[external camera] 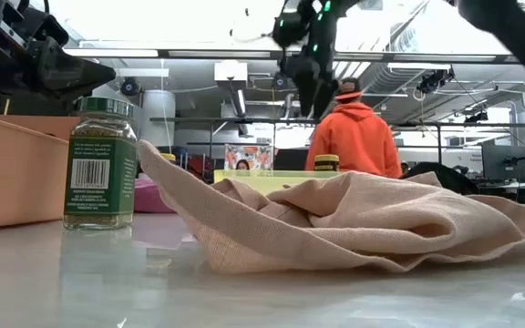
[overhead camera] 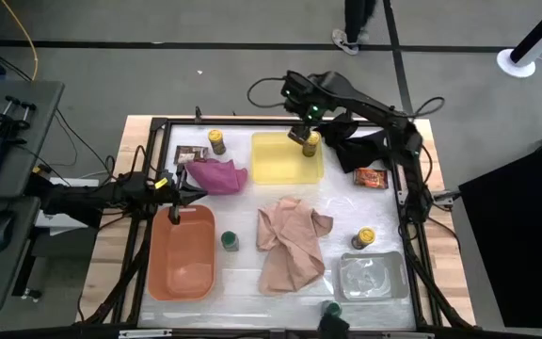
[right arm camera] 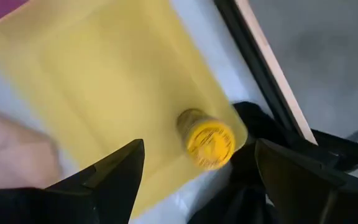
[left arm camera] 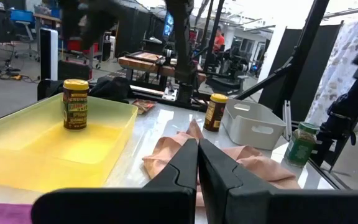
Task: Sort spices by type
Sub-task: Put the bottom yellow spice bottle into the yellow bin
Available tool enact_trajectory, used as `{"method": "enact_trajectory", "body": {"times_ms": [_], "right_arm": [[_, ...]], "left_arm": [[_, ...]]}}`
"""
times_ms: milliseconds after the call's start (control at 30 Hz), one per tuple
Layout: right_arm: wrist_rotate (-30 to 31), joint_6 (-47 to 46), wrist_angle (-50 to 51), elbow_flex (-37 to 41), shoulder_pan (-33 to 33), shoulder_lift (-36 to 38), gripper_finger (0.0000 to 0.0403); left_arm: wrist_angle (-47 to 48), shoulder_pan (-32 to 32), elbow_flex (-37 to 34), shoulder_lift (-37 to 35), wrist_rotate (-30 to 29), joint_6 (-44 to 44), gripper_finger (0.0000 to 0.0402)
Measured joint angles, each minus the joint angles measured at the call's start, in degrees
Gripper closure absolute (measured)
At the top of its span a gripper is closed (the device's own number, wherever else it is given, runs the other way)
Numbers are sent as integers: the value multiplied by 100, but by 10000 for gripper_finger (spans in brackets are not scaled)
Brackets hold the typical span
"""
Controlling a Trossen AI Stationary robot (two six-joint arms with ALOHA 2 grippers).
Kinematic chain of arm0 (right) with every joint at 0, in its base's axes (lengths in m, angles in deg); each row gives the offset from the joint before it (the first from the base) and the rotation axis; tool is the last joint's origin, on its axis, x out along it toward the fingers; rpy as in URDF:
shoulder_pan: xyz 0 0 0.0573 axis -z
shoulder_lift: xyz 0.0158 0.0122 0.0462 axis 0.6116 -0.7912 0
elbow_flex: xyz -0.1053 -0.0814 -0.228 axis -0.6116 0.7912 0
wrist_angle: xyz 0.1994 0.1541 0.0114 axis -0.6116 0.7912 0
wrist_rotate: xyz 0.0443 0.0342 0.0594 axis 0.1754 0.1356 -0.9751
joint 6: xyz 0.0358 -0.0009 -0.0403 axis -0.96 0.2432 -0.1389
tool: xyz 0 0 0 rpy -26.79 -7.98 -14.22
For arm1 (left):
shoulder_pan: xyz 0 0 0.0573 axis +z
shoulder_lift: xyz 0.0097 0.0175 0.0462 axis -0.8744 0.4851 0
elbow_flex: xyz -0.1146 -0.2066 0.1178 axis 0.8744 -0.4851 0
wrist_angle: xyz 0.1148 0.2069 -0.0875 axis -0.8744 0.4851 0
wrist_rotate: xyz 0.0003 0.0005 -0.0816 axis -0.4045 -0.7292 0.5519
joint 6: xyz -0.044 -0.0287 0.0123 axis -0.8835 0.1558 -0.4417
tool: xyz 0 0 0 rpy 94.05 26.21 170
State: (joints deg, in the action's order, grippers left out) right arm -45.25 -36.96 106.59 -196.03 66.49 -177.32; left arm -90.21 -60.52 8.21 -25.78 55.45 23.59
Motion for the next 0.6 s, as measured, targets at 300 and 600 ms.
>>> {"method": "enact_trajectory", "body": {"times_ms": [300,600], "right_arm": [[123,-1365,-816,3120,-701,3029,100],[-311,-6718,-227,5924,-2607,6065,100]], "left_arm": [[2,-1,0,1,0,0,402],[0,0,0,1,-1,0,401]]}}
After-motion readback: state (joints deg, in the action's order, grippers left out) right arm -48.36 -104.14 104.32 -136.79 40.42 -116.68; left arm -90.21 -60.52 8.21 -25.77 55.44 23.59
